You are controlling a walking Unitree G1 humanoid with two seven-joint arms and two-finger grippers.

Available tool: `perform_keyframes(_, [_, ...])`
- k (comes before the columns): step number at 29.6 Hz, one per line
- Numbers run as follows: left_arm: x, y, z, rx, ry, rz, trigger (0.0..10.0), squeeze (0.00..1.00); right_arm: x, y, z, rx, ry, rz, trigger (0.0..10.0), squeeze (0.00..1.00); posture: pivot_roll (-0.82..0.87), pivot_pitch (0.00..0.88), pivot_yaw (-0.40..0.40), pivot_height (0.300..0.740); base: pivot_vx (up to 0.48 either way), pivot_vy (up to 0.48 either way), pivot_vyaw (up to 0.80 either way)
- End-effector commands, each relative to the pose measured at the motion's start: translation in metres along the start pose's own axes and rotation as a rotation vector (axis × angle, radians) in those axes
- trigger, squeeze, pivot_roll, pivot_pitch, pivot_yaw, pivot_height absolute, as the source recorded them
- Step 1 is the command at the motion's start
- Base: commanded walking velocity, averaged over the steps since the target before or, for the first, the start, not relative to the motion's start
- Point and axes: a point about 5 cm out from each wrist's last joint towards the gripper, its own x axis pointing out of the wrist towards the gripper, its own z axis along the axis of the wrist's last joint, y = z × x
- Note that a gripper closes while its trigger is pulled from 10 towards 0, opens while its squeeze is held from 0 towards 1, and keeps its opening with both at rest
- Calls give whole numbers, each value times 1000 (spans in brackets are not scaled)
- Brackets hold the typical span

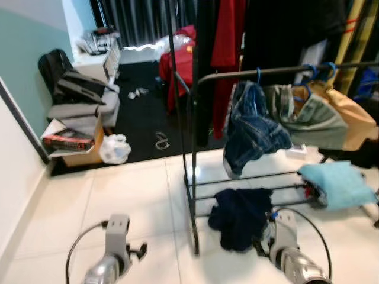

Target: Hang hanger

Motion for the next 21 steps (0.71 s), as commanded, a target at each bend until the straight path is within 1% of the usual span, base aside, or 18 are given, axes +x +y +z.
perform_keyframes(1, [-1,-1,-10,103,85,-2,10000,0,1,8,-9,-27,45,4,10000,0,5,0,36,740,0,0,0])
perform_keyframes(3, [-1,-1,-10,103,85,-2,10000,0,1,8,-9,-27,45,4,10000,0,5,0,36,740,0,0,0])
perform_keyframes(4, [-1,-3,-13,122,109,-9,10000,0,1,10,-11,-41,59,8,10000,0,1,0,33,740,0,-292,0])
perform_keyframes(5, [0,-4,-14,122,122,-3,10000,0,2,14,-7,-68,46,23,10000,0,-6,0,36,740,0,-416,0])
perform_keyframes(7, [2,-12,-13,116,139,-2,10000,0,4,21,-2,-117,38,37,10000,0,-28,0,38,740,0,-441,0])
perform_keyframes(9, [2,-12,-13,116,139,-2,10000,0,4,21,-2,-117,38,37,10000,0,-28,0,38,740,0,-442,0])
perform_keyframes(10, [3,-15,-10,115,131,-2,10000,0,4,23,-2,-141,43,35,10000,0,-29,0,35,740,0,-442,0])
perform_keyframes(11, [3,-15,-10,115,131,-2,10000,0,4,23,-2,-141,43,35,10000,0,-29,0,35,740,0,-442,0])
perform_keyframes(12, [6,-20,-1,95,113,1,10000,0,5,26,-1,-122,35,35,10000,0,-28,0,14,740,0,-439,0])
perform_keyframes(14, [6,-21,3,82,106,8,10000,0,5,27,1,-117,30,35,10000,0,-28,0,14,740,0,-439,0])
perform_keyframes(17, [7,-22,6,71,102,16,10000,0,5,28,2,-114,25,34,10000,0,-28,0,14,740,0,-439,0])
perform_keyframes(18, [8,-21,10,53,94,22,10000,0,6,30,6,-115,19,36,10000,0,-29,0,1,740,0,-356,0])
perform_keyframes(20, [8,-22,14,39,87,26,10000,0,6,30,9,-113,12,37,10000,0,-30,0,-1,740,0,-358,0])
perform_keyframes(21, [8,-20,15,28,82,31,10000,0,6,31,12,-115,7,36,10000,0,-31,0,1,740,0,-360,0])
